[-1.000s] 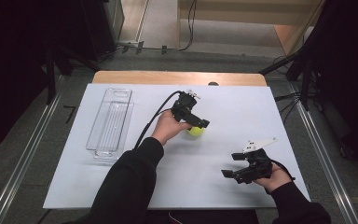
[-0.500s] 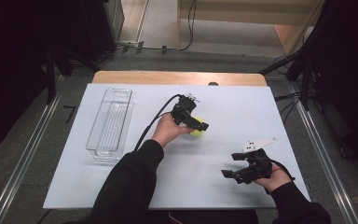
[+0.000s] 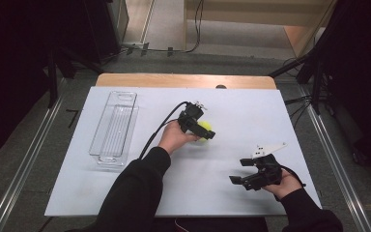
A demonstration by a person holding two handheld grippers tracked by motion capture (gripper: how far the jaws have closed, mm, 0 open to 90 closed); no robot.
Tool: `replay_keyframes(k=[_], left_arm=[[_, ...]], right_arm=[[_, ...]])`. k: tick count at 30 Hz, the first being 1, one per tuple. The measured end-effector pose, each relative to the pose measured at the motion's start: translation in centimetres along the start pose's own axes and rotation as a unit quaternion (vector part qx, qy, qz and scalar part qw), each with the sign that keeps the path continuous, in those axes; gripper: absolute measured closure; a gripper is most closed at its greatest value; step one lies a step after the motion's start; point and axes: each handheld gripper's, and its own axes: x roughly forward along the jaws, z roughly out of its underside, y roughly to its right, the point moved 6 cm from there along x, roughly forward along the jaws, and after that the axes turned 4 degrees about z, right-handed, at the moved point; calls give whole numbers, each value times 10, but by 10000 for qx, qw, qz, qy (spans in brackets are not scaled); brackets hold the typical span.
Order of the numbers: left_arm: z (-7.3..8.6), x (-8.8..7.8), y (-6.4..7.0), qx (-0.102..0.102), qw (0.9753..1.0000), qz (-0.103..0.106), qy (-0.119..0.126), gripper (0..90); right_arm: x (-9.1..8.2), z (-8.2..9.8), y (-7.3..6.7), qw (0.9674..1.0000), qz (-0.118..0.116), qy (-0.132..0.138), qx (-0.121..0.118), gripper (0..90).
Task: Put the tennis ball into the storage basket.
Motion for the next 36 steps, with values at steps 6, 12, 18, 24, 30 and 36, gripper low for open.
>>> replay_keyframes(k=[6,12,18,24,30,36], left_arm=[[4,5,0,35,9999,-23,-104,25],[7,9,1,91,9998,-56,-179,47],[9,10,0,83,9999,-73,-119,105],[12,8,-1,102,9999,2,-55,250],[11,9,0,162,9998,-36,-63,261],[10,7,0,199,9997,-94,-69,264]], right_arm=[[0,0,0,10000,1,-4,-15,148],[0,0,0,10000,1,-2,-7,148],[0,0,0,10000,0,-3,-4,148],[0,0,1,10000,-2,11,-11,148],[0,0,1,10000,4,6,-8,148],[0,0,1,10000,6,10,-17,148]])
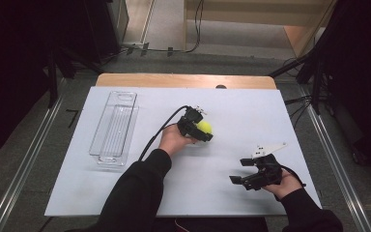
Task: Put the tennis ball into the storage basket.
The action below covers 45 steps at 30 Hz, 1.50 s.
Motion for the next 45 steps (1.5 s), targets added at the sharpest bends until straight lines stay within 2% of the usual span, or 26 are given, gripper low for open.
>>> replay_keyframes(k=[5,13,17,21,27,29,45], left_arm=[[-4,-8,1,-87,9999,81,118,265],[-5,-21,8,35,9999,120,23,264],[-6,-28,11,-13,9999,147,-15,264],[-6,-36,14,-28,9998,207,49,264],[-2,-46,18,-27,9998,192,-66,264],[-1,-49,19,-86,9997,237,-26,264],[1,-63,23,-25,9995,327,1,263]], right_arm=[[0,0,0,10000,5,-2,5,148],[0,0,0,10000,13,-8,9,148],[0,0,0,10000,14,-10,7,148],[0,0,0,10000,18,-12,9,148],[0,0,0,10000,35,-18,20,148],[0,0,0,10000,36,-21,22,148],[0,0,0,10000,48,-23,18,148]])
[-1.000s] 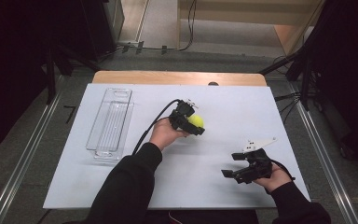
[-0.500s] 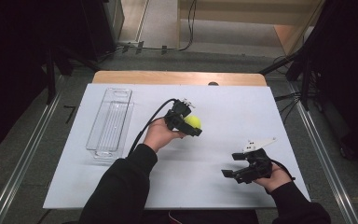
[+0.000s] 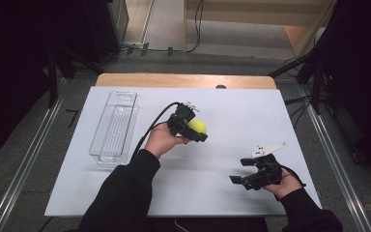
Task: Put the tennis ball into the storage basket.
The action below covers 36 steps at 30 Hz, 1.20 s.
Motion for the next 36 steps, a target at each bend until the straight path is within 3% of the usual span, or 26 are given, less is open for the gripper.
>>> replay_keyframes(k=[13,36], left_arm=[[0,-11,1,-90,10000,31,-29,263],[-1,-43,-8,-319,9994,-110,122,263]], right_arm=[[0,0,-1,10000,-21,-2,6,148],[0,-1,-2,10000,-33,4,-23,148]])
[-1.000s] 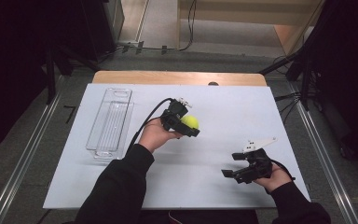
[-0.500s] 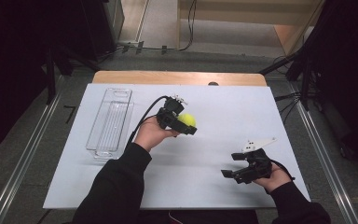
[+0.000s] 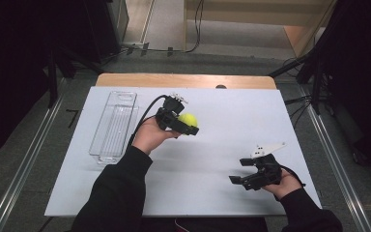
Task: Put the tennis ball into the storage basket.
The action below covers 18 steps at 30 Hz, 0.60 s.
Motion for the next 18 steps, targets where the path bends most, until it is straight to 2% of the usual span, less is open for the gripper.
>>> replay_keyframes(k=[18], left_arm=[[-3,-21,-4,55,9998,-144,82,263]], right_arm=[[0,0,1,10000,3,4,14,148]])
